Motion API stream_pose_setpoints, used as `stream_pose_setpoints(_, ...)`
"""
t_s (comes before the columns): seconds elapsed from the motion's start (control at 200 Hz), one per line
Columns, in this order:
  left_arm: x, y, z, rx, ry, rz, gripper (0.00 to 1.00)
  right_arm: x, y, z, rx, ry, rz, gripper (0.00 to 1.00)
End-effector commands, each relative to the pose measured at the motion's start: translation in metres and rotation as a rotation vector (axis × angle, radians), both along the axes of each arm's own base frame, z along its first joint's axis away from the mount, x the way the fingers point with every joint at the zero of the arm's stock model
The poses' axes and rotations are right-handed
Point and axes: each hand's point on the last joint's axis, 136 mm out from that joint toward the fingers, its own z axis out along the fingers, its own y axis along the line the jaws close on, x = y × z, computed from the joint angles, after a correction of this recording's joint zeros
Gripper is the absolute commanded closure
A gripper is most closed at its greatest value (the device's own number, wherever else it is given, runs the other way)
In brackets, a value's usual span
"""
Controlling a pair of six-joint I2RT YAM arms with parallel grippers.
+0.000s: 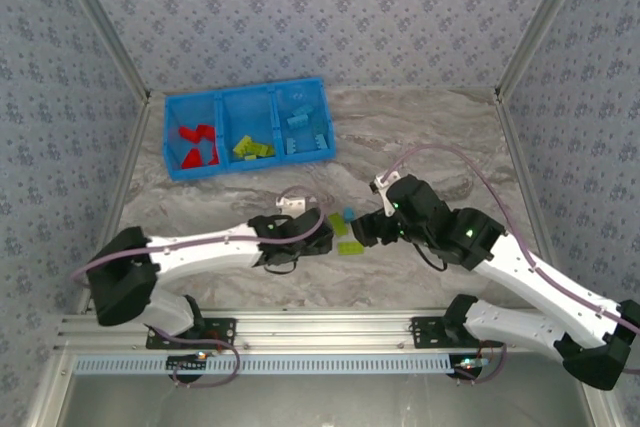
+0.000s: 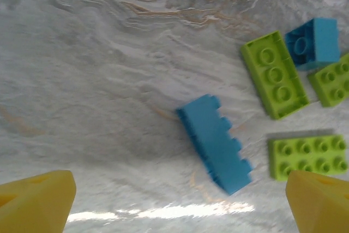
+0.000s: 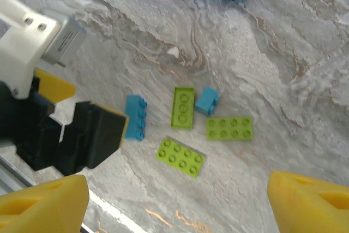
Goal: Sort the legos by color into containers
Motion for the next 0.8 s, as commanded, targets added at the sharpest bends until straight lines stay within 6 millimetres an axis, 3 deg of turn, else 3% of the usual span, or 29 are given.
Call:
stream_pose_setpoints(0.0,0.015,-0.023,0.001,-0.080,0.001,0.082,0.01,-0.005,-0.011,-0.009,-0.018,0.039,-0.055,0.10)
stream_pose_setpoints(0.19,0.025,-0.024,-0.034,-0.058,0.080,0.107,0.11,-0.005,-0.015,-0.007,-0.019,0.033,-0.069,0.08)
stream_pose_setpoints(0.43,0.017,-0.029,-0.056,-0.055,0.160,0.104,0.37,-0.006,-0.020,-0.012,-0.018,0.041,-0.093,0.07)
stream_pose_setpoints(0.595,0.016,-0.026,-0.054,-0.058,0.157,0.111,0.55,-0.009,-0.017,-0.015,-0.007,0.060,-0.080,0.07)
stream_pose_setpoints(0.795,0.020,-0.026,-0.032,-0.093,0.111,0.105,0.78,-0.012,-0.011,-0.013,0.033,0.082,-0.073,0.06)
